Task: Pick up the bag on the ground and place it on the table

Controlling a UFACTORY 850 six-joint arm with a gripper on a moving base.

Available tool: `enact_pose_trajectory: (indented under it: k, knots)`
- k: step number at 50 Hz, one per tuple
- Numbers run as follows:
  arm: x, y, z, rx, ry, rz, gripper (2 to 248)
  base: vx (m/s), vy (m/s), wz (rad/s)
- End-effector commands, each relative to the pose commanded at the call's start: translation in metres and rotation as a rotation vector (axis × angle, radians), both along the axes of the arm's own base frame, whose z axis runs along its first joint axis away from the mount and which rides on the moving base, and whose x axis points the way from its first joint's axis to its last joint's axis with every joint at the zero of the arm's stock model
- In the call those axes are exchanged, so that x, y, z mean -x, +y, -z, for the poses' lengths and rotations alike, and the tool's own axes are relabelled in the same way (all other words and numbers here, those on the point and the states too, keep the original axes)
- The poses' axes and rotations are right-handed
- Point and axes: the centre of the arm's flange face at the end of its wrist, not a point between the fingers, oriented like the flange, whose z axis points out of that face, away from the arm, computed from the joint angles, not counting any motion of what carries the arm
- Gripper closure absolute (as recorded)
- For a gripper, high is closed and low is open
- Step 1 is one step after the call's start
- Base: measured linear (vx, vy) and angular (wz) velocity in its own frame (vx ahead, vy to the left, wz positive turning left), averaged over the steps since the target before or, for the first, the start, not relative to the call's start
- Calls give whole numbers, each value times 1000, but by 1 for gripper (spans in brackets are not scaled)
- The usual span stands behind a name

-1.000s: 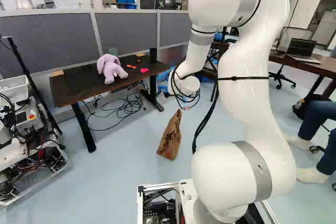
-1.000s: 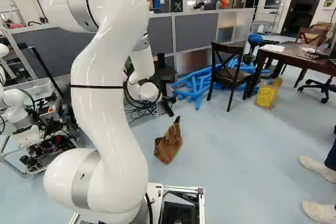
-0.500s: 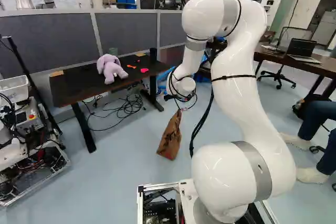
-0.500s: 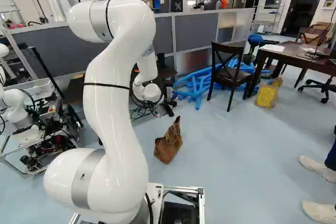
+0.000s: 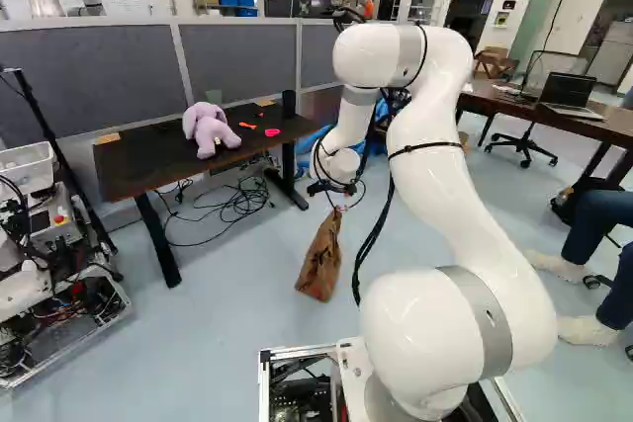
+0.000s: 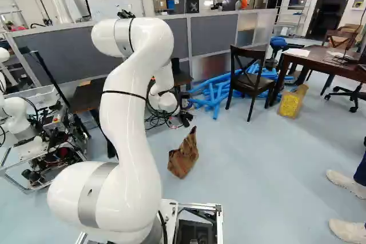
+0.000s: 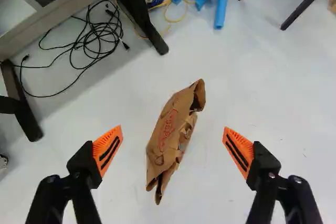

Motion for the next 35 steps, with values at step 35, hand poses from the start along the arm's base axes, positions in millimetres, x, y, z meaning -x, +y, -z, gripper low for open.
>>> enact_pose_trajectory:
  k: [35]
  knots:
    - [1,1,56,-103,190,220,3,0,0,0]
